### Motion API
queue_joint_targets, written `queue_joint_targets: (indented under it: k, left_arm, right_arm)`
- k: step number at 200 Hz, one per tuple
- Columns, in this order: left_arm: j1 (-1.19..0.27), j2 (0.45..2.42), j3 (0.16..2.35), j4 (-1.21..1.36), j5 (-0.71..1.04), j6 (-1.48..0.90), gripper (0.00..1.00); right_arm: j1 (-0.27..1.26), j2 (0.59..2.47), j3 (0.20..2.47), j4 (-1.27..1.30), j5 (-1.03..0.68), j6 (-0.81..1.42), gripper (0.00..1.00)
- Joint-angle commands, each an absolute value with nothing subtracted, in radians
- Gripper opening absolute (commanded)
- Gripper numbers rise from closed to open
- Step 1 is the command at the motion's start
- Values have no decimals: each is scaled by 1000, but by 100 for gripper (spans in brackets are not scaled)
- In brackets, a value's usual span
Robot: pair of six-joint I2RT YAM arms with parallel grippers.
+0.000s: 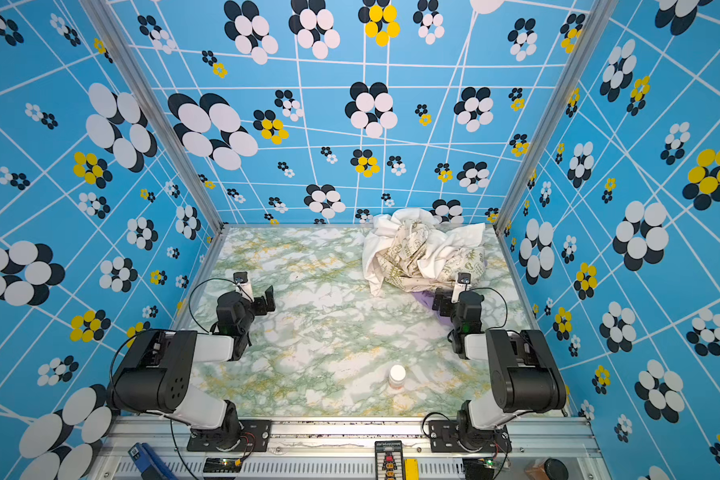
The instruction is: Pick out a specific cloth from the pile
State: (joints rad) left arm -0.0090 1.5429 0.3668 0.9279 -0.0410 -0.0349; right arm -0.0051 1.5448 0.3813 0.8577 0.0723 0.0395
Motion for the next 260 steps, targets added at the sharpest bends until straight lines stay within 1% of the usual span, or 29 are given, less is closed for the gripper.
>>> queue_joint_targets:
  k: [1,225,246,260]
  left_arm:
    - [-20,1546,374,929,-54,-18,99]
    - [-22,1546,376,928,-56,-18,99]
    - [-21,1545,373,933,-54,-17,99]
    - [-22,1522,385,892,-41,-15,99]
  right_arm:
    - [-8,1543,392,885,70,34,99]
    - [-8,1542,392,884,70,32,99]
    - [-6,1524,388,880,69,28,99]
    - [-5,1481,393,833,71,25,99]
